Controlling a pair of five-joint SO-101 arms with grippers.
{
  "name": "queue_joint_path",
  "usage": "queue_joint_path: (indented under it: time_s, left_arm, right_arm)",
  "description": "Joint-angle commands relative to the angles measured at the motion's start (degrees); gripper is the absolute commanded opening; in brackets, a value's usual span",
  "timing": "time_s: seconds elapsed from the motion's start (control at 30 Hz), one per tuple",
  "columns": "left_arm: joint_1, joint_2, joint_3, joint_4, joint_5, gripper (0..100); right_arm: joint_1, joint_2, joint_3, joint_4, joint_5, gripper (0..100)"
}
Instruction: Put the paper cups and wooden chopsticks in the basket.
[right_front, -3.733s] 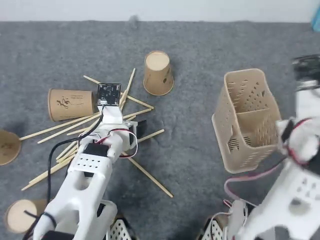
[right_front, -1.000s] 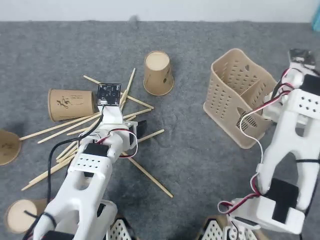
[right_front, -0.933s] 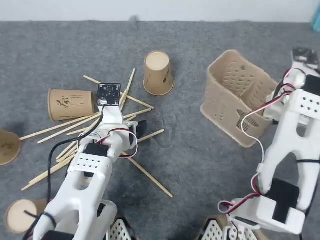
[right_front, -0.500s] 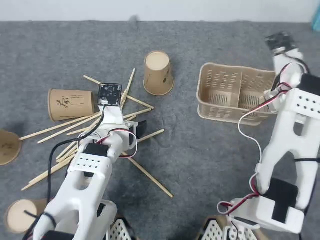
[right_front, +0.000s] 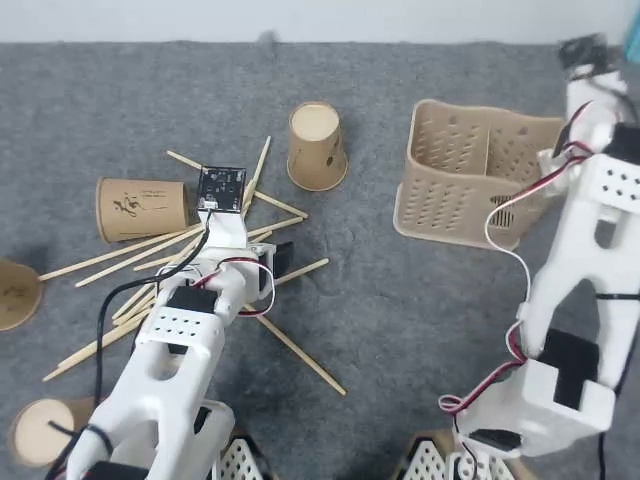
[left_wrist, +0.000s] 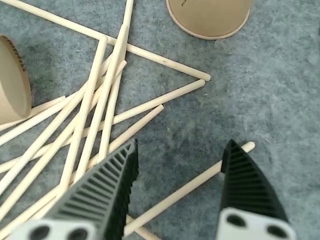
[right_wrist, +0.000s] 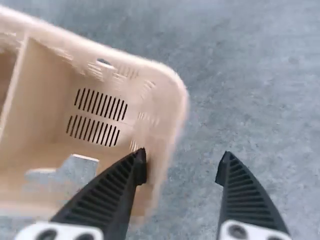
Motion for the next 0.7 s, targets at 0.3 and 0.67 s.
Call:
queue_joint_path:
  time_s: [0.3,0.67]
  left_arm:
    - [0.5,-0.1,-1.6,-1.0,-0.8,26]
    - [0.5,-0.1,-1.6,-1.0,-0.8,26]
  right_arm:
    - [-8.1,-0.5,-30.1,17.3,-9.0,23.1]
    - [-17.5,12.8,-30.1,14.9,-12.8,23.1]
